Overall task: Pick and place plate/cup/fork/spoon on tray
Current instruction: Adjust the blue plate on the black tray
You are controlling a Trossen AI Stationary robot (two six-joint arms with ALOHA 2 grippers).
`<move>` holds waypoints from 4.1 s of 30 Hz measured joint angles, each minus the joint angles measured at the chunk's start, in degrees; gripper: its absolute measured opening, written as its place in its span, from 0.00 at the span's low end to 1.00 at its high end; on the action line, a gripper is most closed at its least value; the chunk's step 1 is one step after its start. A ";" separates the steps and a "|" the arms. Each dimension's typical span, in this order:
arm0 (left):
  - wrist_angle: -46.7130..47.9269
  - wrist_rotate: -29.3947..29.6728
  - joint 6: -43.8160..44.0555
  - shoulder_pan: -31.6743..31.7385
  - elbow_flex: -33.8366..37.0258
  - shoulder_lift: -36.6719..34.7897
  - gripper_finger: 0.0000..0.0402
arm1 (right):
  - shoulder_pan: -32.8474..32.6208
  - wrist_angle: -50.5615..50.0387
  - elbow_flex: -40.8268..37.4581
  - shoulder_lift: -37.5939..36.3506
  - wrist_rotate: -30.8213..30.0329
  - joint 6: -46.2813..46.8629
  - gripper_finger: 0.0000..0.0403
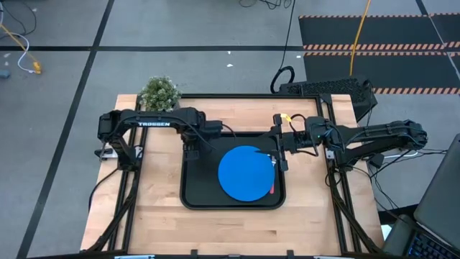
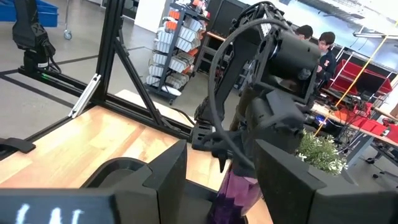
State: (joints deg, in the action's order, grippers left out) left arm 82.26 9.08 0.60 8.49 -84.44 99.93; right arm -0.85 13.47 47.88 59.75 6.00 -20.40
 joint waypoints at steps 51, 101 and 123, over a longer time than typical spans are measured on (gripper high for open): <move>-66.72 -3.10 0.00 -13.66 21.18 1.04 0.44 | -0.02 -0.11 0.00 0.00 0.00 0.22 0.44; -54.15 6.41 5.14 -15.28 25.07 -3.10 0.44 | -0.02 -0.94 0.00 -0.02 -0.02 1.55 0.44; -57.78 -2.67 5.98 -18.67 25.00 3.62 0.44 | -0.02 -1.38 0.00 -0.02 -0.02 1.73 0.44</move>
State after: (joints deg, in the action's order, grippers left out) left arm 24.48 6.41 6.59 -10.18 -59.44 103.55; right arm -0.86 12.10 47.88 59.72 5.98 -18.68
